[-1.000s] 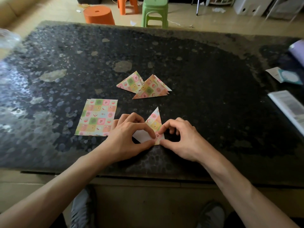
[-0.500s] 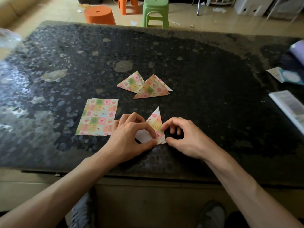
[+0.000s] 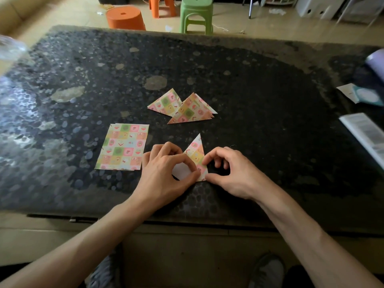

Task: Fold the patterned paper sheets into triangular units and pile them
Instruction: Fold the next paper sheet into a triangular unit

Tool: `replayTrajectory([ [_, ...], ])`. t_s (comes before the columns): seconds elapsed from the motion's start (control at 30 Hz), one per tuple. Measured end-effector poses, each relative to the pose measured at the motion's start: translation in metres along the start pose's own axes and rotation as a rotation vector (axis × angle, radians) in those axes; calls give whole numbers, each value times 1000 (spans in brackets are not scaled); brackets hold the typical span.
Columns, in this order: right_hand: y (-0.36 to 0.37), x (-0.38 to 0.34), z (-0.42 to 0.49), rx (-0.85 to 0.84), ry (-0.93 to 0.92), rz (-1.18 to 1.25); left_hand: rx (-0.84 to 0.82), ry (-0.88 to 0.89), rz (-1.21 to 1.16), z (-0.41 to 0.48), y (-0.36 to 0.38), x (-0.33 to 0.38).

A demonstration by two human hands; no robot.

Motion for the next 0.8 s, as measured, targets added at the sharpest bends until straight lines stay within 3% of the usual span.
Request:
replayTrajectory([
  [0.2,-2,0,1,-13,15,28,-40,14,3,2,2,0],
  [0.37,-1,0,0,-24,2,16,-236,34,-30,8,1,-7],
  [0.6,0,0,-4,2,-45,-42,-357,99,-15,12,0,-7],
  [0.7,0,-1,-8,22,-87,-57,-356,124,-68,13,-6,-10],
  [0.8,0,0,-11,54,-112,-70,-254,144,-123,16,-14,-15],
])
Point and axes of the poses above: each hand's wrist, its own z-axis towards the middle knuckle, its own y-axis out of the palm, x = y × z, the point moved 8 cm from there along z, towards the middle knuckle, and after that the axes turned 13 degrees about y, right-handed, at the moved point
